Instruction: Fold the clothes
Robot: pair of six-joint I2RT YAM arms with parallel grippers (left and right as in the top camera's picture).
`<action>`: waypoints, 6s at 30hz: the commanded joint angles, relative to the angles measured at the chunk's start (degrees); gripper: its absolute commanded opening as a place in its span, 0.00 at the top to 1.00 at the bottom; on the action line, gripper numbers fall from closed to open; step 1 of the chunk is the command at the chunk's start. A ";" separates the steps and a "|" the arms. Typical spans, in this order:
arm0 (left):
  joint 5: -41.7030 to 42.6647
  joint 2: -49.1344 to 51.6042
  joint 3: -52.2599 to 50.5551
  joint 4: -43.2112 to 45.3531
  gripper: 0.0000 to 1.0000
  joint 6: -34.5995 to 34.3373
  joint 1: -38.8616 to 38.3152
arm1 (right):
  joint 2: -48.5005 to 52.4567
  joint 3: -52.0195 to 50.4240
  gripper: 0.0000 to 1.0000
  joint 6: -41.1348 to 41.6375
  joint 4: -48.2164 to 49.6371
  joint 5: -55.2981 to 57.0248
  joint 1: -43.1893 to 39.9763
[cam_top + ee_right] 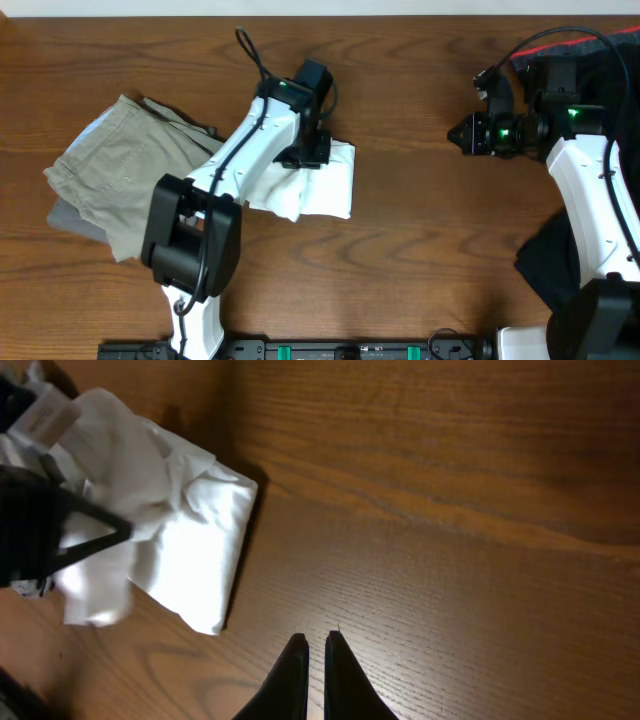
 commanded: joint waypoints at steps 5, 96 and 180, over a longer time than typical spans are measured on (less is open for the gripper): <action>8.90 -1.46 0.70 4.76 0.39 -3.10 -1.33 | -0.50 0.39 0.93 -0.63 -0.22 -0.11 -0.37; 3.67 -16.94 1.84 -8.57 0.07 4.46 15.17 | 13.66 0.61 0.90 -1.64 14.91 2.12 28.70; 34.38 -22.18 -13.88 4.33 0.94 29.88 44.52 | 12.98 1.92 0.79 5.95 16.26 15.96 24.44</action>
